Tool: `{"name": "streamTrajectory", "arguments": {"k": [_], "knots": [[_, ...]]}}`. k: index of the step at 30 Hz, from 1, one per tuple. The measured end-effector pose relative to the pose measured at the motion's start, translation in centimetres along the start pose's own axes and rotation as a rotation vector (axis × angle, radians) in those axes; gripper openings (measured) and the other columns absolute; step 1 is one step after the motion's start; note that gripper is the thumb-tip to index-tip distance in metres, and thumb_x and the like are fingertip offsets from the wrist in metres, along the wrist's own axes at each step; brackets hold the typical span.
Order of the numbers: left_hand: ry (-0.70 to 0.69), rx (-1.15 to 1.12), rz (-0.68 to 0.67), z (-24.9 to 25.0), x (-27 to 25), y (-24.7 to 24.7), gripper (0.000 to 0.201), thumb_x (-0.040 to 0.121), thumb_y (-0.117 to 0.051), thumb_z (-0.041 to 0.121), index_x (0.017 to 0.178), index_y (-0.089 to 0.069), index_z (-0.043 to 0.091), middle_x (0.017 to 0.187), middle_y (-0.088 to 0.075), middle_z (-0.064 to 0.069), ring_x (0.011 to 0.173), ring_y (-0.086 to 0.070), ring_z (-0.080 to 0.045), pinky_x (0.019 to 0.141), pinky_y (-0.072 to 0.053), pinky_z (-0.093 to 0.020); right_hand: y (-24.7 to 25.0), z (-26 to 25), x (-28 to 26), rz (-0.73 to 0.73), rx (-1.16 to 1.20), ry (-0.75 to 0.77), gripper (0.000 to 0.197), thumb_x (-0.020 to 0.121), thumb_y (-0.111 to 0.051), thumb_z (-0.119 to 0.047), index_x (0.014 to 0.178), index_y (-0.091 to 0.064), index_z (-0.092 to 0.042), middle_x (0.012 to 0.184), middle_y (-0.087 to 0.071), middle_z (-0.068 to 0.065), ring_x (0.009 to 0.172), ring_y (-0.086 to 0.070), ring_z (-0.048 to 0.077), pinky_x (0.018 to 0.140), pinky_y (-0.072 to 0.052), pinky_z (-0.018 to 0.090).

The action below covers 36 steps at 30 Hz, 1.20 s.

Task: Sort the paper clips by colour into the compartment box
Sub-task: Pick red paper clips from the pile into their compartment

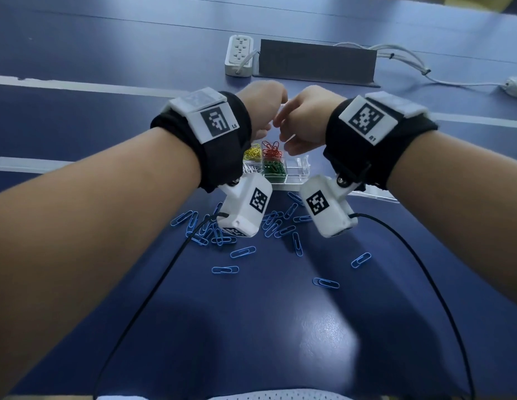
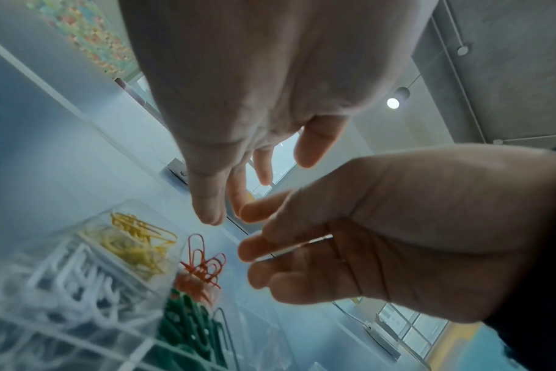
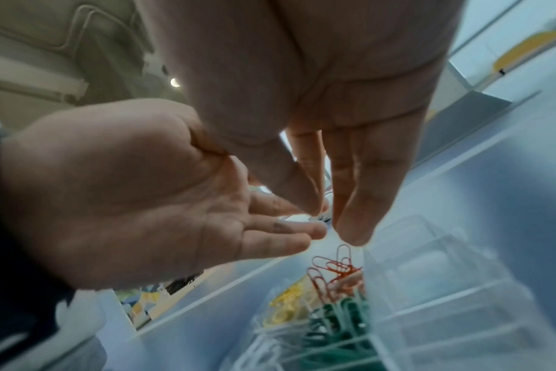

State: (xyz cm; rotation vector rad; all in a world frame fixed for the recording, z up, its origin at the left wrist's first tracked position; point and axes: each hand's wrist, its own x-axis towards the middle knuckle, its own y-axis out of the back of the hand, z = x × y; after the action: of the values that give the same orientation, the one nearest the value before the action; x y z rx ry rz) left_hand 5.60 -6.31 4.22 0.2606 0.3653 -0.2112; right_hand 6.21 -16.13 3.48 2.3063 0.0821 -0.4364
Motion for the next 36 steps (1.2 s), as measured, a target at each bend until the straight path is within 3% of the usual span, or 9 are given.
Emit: {"name": "streamTrajectory", "arguments": {"k": [3, 6, 10, 12, 18, 22, 29, 33, 36], "knots": [[-0.095, 0.212, 0.017, -0.4, 1.0, 0.7, 0.034, 0.096, -0.035, 0.010, 0.125, -0.052, 0.004, 0.104, -0.052, -0.005, 0.093, -0.047, -0.019, 0.089, -0.046, -0.031, -0.2, 0.2, -0.2, -0.020, -0.146, 0.057, 0.027, 0.077, -0.074, -0.019, 0.102, -0.070, -0.010, 0.079, -0.070, 0.007, 0.077, -0.069, 0.023, 0.081, -0.059, 0.039], [-0.138, 0.386, 0.006, -1.1, 1.2, 1.9, 0.037, 0.094, -0.036, 0.004, 0.127, -0.052, 0.006, 0.110, -0.057, -0.009, 0.101, -0.052, -0.023, 0.075, -0.043, -0.025, -0.4, 0.2, -0.4, -0.027, -0.300, 0.098, 0.032, 0.074, -0.077, -0.032, 0.103, -0.071, -0.019, 0.076, -0.068, -0.003, 0.081, -0.070, 0.019, 0.081, -0.058, 0.033], [-0.159, 0.578, -0.019, -2.8, 0.8, 3.4, 0.040, 0.091, -0.036, 0.001, 0.123, -0.055, 0.015, 0.126, -0.060, -0.008, 0.118, -0.053, -0.022, 0.099, -0.041, -0.029, -0.8, -0.1, -0.2, 0.034, -0.410, 0.154, 0.022, 0.080, -0.071, -0.025, 0.102, -0.073, -0.022, 0.066, -0.059, -0.008, 0.071, -0.059, 0.014, 0.054, -0.046, 0.021], [-0.180, 0.655, -0.014, -3.5, 0.7, 4.0, 0.040, 0.090, -0.038, 0.003, 0.121, -0.057, 0.018, 0.127, -0.059, -0.007, 0.118, -0.053, -0.022, 0.103, -0.041, -0.031, -1.0, -0.1, 0.0, 0.060, -0.475, 0.189, 0.018, 0.082, -0.068, -0.020, 0.099, -0.074, -0.023, 0.076, -0.064, -0.005, 0.074, -0.059, 0.015, 0.048, -0.037, 0.018], [-0.167, 0.789, -0.014, -5.2, 0.2, 5.6, 0.040, 0.091, -0.035, 0.006, 0.120, -0.055, 0.021, 0.122, -0.061, -0.010, 0.100, -0.060, -0.028, 0.089, -0.049, -0.034, -1.6, 0.0, 0.2, 0.051, -0.554, 0.319, 0.022, 0.083, -0.063, -0.012, 0.095, -0.074, -0.027, 0.088, -0.062, -0.003, 0.088, -0.063, 0.019, 0.071, -0.046, 0.026], [-0.147, 0.887, -0.048, -6.0, -0.1, 6.6, 0.036, 0.093, -0.037, 0.008, 0.122, -0.055, 0.019, 0.125, -0.059, -0.005, 0.096, -0.054, -0.022, 0.087, -0.041, -0.026, -1.6, 0.1, -0.5, 0.023, -0.668, 0.408, 0.031, 0.084, -0.051, -0.003, 0.098, -0.075, -0.017, 0.094, -0.070, -0.001, 0.096, -0.063, 0.021, 0.081, -0.049, 0.026], [-0.218, 1.146, -0.164, -6.2, -1.4, 6.5, 0.018, 0.080, -0.066, 0.032, 0.097, -0.067, 0.028, 0.100, -0.062, 0.002, 0.092, -0.056, -0.019, 0.088, -0.046, -0.028, -1.1, 1.1, -0.8, 0.051, -0.670, 0.510, 0.029, 0.087, -0.054, -0.010, 0.109, -0.070, -0.020, 0.102, -0.072, 0.002, 0.095, -0.063, 0.021, 0.084, -0.045, 0.023], [-0.229, 1.210, -0.207, -6.4, -1.7, 6.2, 0.022, 0.065, -0.078, 0.041, 0.083, -0.070, 0.030, 0.104, -0.062, 0.001, 0.098, -0.058, -0.021, 0.092, -0.049, -0.037, -1.5, 1.3, -1.7, 0.139, -0.584, 0.636, 0.028, 0.084, -0.051, -0.012, 0.101, -0.072, -0.019, 0.093, -0.073, 0.004, 0.087, -0.064, 0.023, 0.081, -0.044, 0.022], [-0.202, 1.226, -0.228, -6.3, -1.8, 6.2, 0.030, 0.057, -0.081, 0.049, 0.080, -0.071, 0.032, 0.110, -0.065, -0.001, 0.102, -0.061, -0.020, 0.094, -0.049, -0.038, -3.0, 1.1, -4.1, 0.000, -0.597, 0.823, 0.025, 0.077, -0.052, -0.015, 0.087, -0.076, -0.017, 0.080, -0.074, 0.007, 0.073, -0.064, 0.027, 0.071, -0.040, 0.021]]}}
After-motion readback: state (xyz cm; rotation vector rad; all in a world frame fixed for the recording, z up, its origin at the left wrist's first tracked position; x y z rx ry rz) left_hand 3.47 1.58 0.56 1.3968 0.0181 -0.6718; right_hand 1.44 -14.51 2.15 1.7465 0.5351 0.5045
